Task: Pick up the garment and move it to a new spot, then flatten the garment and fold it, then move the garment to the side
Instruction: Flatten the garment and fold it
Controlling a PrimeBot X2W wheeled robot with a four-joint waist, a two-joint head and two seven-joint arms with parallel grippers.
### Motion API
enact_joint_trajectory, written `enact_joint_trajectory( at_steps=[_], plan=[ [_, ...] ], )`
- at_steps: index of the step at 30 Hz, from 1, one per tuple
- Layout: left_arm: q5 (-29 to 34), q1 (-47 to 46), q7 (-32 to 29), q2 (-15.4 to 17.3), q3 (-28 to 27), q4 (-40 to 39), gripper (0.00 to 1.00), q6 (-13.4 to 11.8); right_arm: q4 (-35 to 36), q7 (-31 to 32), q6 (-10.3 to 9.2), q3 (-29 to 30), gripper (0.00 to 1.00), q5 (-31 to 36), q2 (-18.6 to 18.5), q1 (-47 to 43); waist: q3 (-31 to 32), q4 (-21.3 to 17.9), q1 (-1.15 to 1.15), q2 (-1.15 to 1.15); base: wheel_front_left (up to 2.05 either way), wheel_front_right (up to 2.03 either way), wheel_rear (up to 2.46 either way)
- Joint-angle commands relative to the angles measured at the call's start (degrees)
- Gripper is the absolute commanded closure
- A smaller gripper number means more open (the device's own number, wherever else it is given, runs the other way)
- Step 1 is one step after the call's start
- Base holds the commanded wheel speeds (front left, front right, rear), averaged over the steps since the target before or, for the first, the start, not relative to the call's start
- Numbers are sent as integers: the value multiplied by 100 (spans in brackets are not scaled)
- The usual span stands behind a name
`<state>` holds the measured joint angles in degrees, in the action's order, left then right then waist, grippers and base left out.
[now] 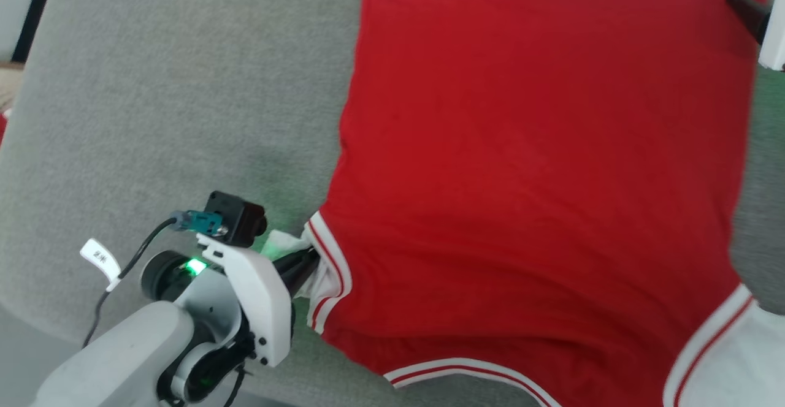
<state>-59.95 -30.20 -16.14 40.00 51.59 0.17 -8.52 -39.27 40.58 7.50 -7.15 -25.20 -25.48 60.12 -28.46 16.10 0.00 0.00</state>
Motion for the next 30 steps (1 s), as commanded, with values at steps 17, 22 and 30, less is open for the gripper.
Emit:
enact_joint_trajectory(
  at_steps=[17,22,30],
  plan=[
    [-15,-202,199,-351,21,794,100,268,-489,1556,16,-843,100,-671,-70,-191,-64,140,0,0,0,0,0],
    [-63,-108,257,-148,-79,790,100,188,489,1618,12,-1206,100,-1305,-477,-508,121,-197,0,0,0,0,0],
    [-168,77,224,150,-170,628,100,90,2111,1775,-3,-1319,100,-2143,-1002,-1661,504,-768,0,0,0,0,0]
  ],
)
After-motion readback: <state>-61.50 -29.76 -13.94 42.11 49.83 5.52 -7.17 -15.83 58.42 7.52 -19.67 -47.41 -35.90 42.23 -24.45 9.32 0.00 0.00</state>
